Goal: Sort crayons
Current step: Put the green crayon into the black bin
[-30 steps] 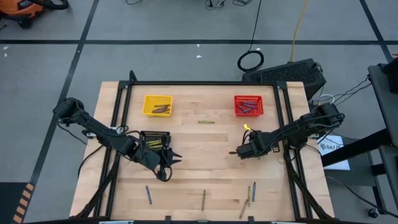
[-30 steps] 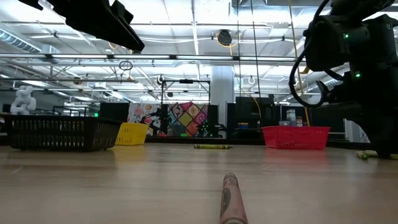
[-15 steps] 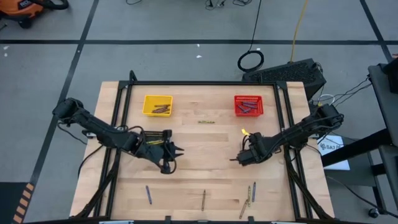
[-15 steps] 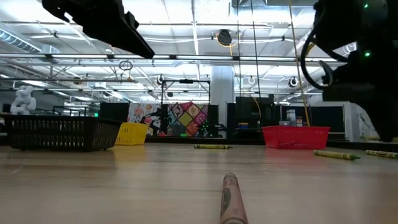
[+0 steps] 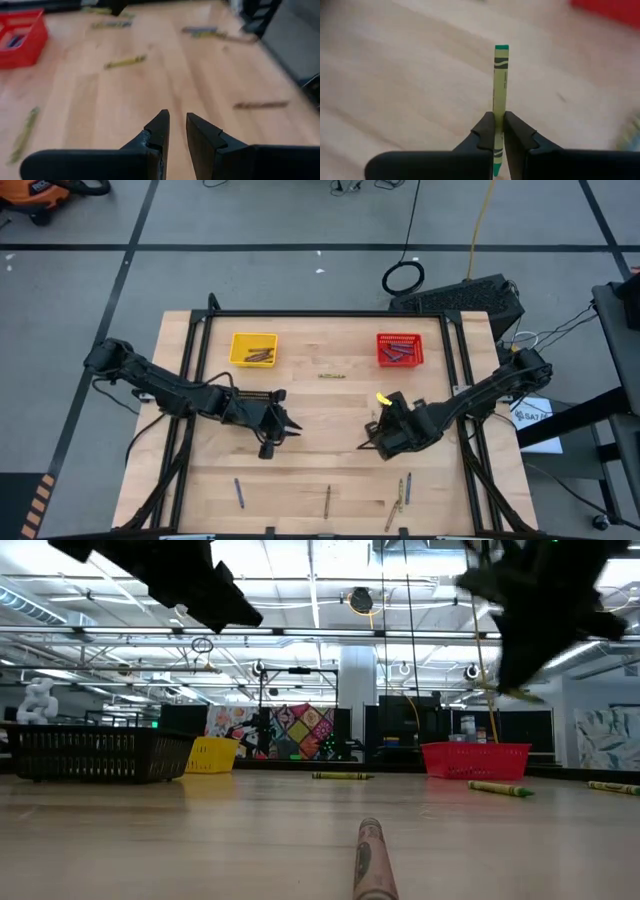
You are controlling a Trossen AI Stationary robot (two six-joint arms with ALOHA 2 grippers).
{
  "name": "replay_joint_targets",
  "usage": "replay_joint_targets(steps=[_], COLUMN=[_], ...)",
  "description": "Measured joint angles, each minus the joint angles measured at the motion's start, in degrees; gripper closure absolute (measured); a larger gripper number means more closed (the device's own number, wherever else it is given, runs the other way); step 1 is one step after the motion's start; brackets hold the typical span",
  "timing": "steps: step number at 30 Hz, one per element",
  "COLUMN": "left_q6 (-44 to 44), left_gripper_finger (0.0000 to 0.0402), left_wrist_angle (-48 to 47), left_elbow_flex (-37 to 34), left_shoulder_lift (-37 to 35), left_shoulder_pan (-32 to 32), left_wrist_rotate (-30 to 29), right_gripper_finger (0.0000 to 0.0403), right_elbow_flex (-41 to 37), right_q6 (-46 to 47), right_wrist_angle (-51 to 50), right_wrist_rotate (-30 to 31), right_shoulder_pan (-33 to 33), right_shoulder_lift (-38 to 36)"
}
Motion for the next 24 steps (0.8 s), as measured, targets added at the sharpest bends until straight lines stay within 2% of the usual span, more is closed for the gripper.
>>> replay_joint_targets(steps=[5,9,14,24], left_q6=[-1.4,-2.9,-2.8,-2.6], left_gripper_finger=[0.0336,0.0336,0.0336,0.0336], left_wrist_angle=[12.8,17.7,20.2,23.8], left_elbow_flex=[-4.4,-5.0,-5.0,-5.0], left_shoulder_lift=[0.0,0.0,0.0,0.0], left_shoulder_pan=[0.8,1.1,0.9,1.2], left_wrist_rotate=[1.7,1.9,2.4,8.8], right_gripper_finger=[0.0395,0.0395,0.0395,0.0395], right_elbow_flex=[4.6,5.3,5.3,5.3], right_q6=[-9.2,-17.3,-26.6,-45.7], right_wrist_angle=[7.3,16.6,26.5,43.8], right_wrist_rotate=[9.7,13.4,13.5,11.2], right_shoulder_pan=[2.1,2.6,2.5,2.5], right_shoulder_lift=[0.0,0.0,0.0,0.0])
